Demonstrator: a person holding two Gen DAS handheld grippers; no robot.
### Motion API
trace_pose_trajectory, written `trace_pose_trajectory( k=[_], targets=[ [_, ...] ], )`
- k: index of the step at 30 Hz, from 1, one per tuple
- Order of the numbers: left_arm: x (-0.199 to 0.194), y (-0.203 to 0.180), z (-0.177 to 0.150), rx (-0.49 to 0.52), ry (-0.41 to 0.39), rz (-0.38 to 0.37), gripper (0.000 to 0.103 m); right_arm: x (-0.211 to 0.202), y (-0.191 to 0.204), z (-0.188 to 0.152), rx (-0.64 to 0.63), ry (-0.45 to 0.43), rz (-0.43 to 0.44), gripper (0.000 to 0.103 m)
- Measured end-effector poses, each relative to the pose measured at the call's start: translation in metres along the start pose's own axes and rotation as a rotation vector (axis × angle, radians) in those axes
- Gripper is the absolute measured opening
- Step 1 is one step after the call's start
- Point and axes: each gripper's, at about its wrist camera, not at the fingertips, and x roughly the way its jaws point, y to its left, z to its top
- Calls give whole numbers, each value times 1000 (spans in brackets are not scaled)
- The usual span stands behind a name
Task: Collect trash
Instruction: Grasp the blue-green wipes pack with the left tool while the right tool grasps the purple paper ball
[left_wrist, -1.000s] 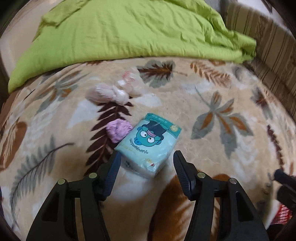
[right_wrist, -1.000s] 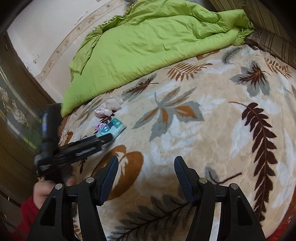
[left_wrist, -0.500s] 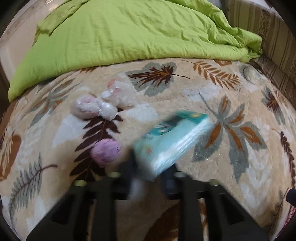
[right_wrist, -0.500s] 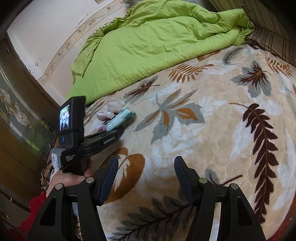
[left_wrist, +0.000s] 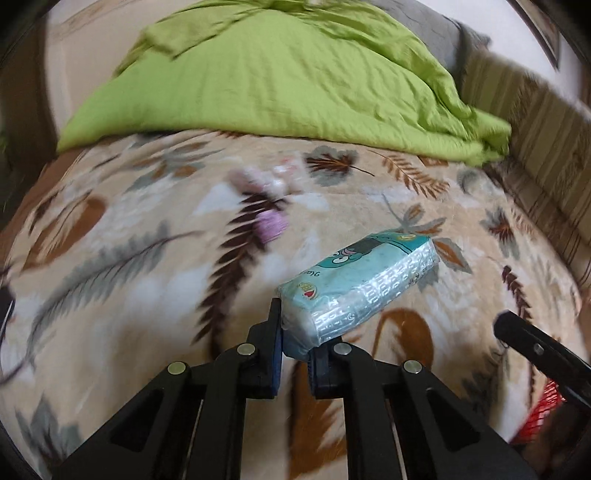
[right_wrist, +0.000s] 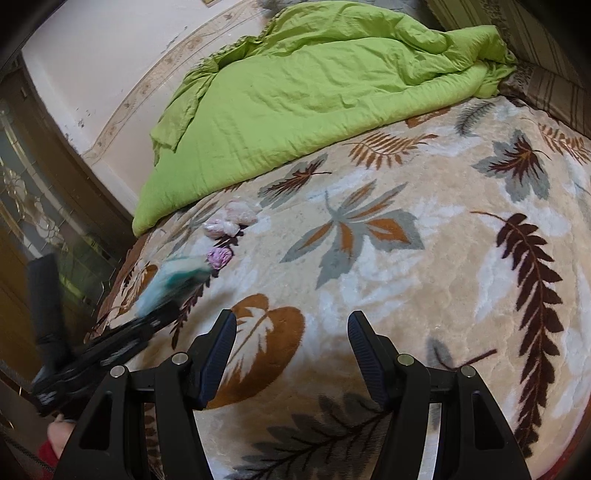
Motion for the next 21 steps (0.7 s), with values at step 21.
trace_pose_trajectory(
  k=[21],
  targets=[
    [9,118,-9,-290,-5,181,10,180,108,66,-106,194,71,54]
  ],
)
